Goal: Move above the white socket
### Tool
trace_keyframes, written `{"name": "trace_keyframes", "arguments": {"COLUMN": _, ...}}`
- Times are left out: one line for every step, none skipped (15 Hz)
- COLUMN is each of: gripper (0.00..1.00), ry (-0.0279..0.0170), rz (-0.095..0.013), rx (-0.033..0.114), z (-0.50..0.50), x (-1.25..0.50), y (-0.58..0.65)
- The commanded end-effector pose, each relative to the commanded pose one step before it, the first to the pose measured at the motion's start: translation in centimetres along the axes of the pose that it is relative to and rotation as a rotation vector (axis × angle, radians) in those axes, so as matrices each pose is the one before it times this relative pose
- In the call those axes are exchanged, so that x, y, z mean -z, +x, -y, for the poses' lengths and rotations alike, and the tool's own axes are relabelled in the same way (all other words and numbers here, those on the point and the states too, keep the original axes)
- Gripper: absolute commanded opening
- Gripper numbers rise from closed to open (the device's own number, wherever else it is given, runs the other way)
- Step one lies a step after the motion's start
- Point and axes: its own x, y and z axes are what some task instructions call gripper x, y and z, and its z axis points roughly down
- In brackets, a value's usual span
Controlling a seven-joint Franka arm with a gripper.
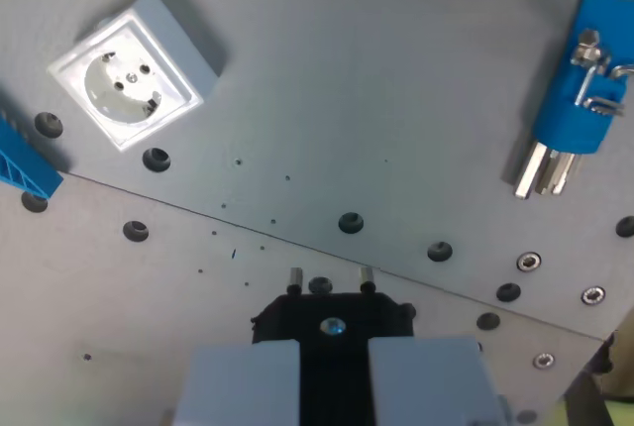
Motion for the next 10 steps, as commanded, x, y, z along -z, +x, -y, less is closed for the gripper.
{"name": "trace_keyframes", "arguments": {"gripper": 0.0, "ry": -0.02069, "rz": -0.1144, "rx": 0.195, "z": 1.011, "x": -1.551, "y": -0.462}}
{"name": "trace_keyframes", "arguments": {"gripper": 0.0, "ry": 0.00235, "rz": 0.001, "rx": 0.0163, "z": 0.37, "x": -0.5, "y": -0.006}}
{"name": "trace_keyframes", "arguments": {"gripper": 0.0, "ry": 0.00301, "rz": 0.002, "rx": 0.0192, "z": 0.383, "x": -0.5, "y": 0.008}}
{"name": "trace_keyframes", "arguments": {"gripper": 0.0, "ry": 0.00235, "rz": -0.0001, "rx": 0.0136, "z": 0.391, "x": -0.5, "y": 0.023}}
{"name": "trace_keyframes", "arguments": {"gripper": 0.0, "ry": 0.00143, "rz": -0.0006, "rx": 0.018, "z": 0.4, "x": -0.5, "y": 0.037}}
{"name": "trace_keyframes", "arguments": {"gripper": 0.0, "ry": 0.00238, "rz": 0.0016, "rx": 0.0142, "z": 0.401, "x": -0.5, "y": 0.047}}
{"name": "trace_keyframes", "arguments": {"gripper": 0.0, "ry": 0.00171, "rz": 0.0022, "rx": 0.0165, "z": 0.399, "x": -0.5, "y": 0.059}}
{"name": "trace_keyframes", "arguments": {"gripper": 0.0, "ry": 0.00197, "rz": 0.0009, "rx": 0.0144, "z": 0.399, "x": -0.5, "y": 0.071}}
{"name": "trace_keyframes", "arguments": {"gripper": 0.0, "ry": 0.00113, "rz": -0.002, "rx": 0.0129, "z": 0.397, "x": -0.5, "y": 0.08}}
{"name": "trace_keyframes", "arguments": {"gripper": 0.0, "ry": 0.00184, "rz": 0.0004, "rx": 0.0135, "z": 0.393, "x": -0.5, "y": 0.086}}
